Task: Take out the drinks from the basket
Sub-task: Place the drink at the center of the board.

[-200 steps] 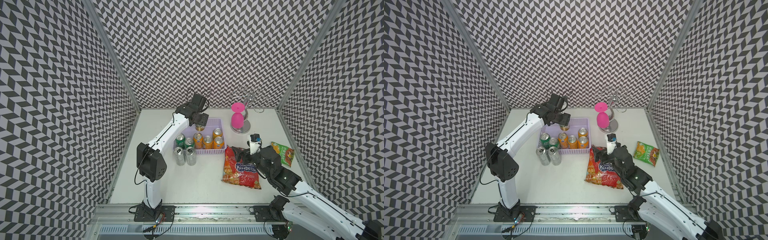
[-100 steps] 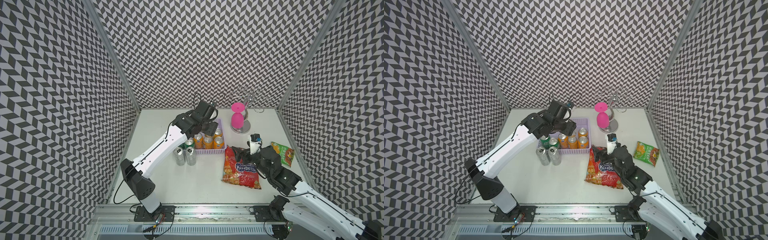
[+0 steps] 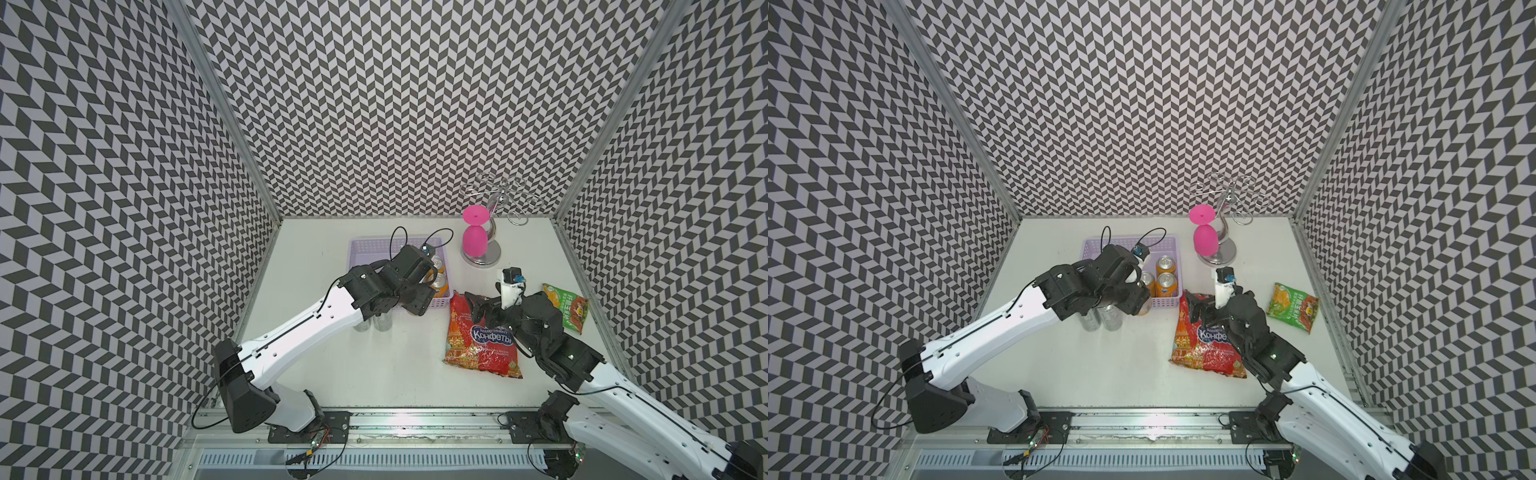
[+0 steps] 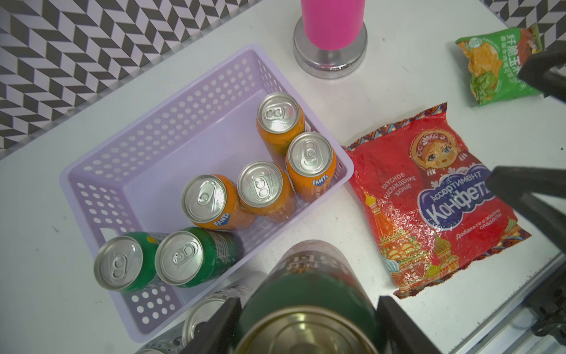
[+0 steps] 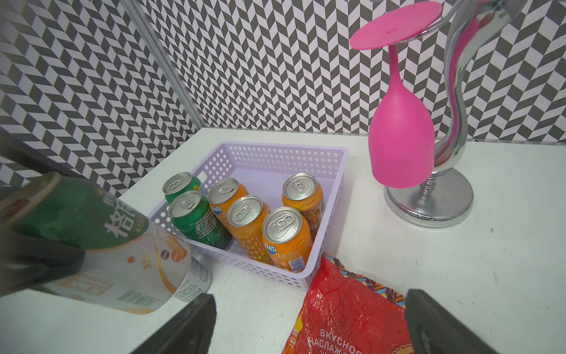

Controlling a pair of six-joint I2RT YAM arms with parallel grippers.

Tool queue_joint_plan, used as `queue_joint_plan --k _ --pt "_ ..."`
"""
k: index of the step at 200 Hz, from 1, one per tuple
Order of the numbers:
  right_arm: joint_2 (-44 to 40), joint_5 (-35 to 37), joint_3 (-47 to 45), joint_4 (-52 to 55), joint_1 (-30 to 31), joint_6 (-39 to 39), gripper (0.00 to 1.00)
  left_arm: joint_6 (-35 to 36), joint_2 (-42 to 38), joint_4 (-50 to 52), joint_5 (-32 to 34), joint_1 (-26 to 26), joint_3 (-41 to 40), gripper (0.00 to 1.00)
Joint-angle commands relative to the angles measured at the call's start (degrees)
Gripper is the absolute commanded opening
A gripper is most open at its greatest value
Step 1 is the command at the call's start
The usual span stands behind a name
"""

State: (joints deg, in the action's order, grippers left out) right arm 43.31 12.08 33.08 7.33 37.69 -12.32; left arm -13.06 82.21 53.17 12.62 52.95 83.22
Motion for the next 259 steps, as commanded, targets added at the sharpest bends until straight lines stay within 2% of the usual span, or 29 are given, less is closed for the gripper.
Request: queue_joint_plan --k 1,74,183,259 --pt "-1.77 1.57 1.65 -1.48 -0.16 -0.76 1.00 -1.18 -2.67 -7.47 2.04 0.36 -3.22 0.62" --pt "-5.24 4.43 1.64 -0.29 -0.16 -1.31 1.00 0.13 -1.73 -18.77 3.64 0.49 -14.56 0.63" --pt "-6.22 4.95 0.66 -0.65 -0.16 -1.17 1.00 0.13 6.37 -23.01 5.81 0.38 -17.96 0.65" --pt "-6.25 4.98 0.05 -0.80 -0.12 -0.98 1.00 -0.25 8.98 -24.26 6.81 -0.16 -19.15 0.67"
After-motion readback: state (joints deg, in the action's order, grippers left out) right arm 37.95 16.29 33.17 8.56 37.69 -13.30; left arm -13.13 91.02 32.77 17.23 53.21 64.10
